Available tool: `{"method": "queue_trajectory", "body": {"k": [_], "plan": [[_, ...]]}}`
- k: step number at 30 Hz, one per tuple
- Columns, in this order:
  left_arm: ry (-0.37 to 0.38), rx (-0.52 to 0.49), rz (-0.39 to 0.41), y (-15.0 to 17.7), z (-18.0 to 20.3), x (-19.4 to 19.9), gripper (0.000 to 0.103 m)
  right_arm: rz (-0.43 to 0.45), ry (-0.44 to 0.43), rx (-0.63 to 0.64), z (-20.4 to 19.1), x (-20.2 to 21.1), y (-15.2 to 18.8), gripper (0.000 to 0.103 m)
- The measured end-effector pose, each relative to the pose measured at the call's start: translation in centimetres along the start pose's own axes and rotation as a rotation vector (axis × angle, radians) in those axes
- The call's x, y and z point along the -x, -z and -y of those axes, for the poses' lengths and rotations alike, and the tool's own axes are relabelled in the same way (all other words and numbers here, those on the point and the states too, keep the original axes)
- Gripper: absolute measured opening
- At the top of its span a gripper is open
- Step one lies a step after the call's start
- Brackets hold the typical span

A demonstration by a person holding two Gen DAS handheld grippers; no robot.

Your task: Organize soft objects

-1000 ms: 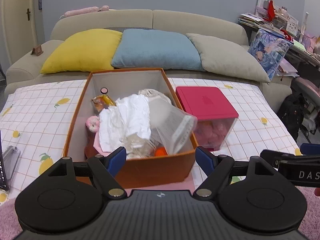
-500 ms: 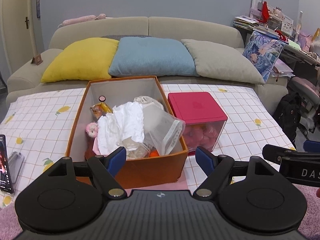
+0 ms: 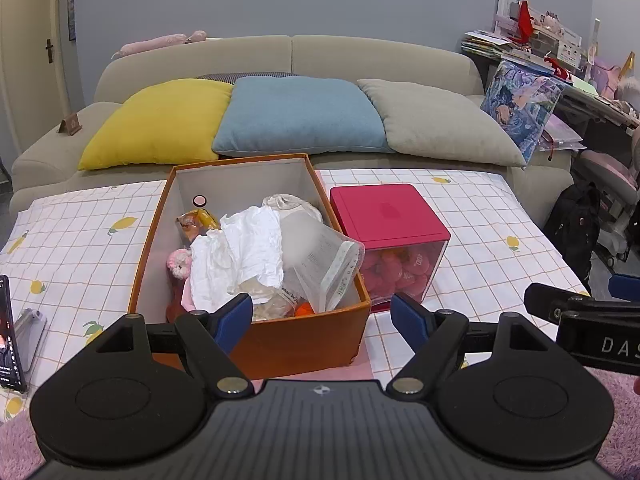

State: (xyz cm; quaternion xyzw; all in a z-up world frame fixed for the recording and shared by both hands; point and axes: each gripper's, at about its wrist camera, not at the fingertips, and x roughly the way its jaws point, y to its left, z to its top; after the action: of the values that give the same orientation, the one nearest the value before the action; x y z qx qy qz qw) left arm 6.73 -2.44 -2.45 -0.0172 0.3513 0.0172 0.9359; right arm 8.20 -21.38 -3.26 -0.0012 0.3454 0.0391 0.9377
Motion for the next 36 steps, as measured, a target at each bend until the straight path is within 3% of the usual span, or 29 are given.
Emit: {"method": "queue_trajectory", "body": {"k": [36], "plan": [[0.009,-0.003,0.009,0.02,0.08,0.26,0.092,-0.012,0.019,0.04,-0.5,-0.18,0.35,0.1]]}}
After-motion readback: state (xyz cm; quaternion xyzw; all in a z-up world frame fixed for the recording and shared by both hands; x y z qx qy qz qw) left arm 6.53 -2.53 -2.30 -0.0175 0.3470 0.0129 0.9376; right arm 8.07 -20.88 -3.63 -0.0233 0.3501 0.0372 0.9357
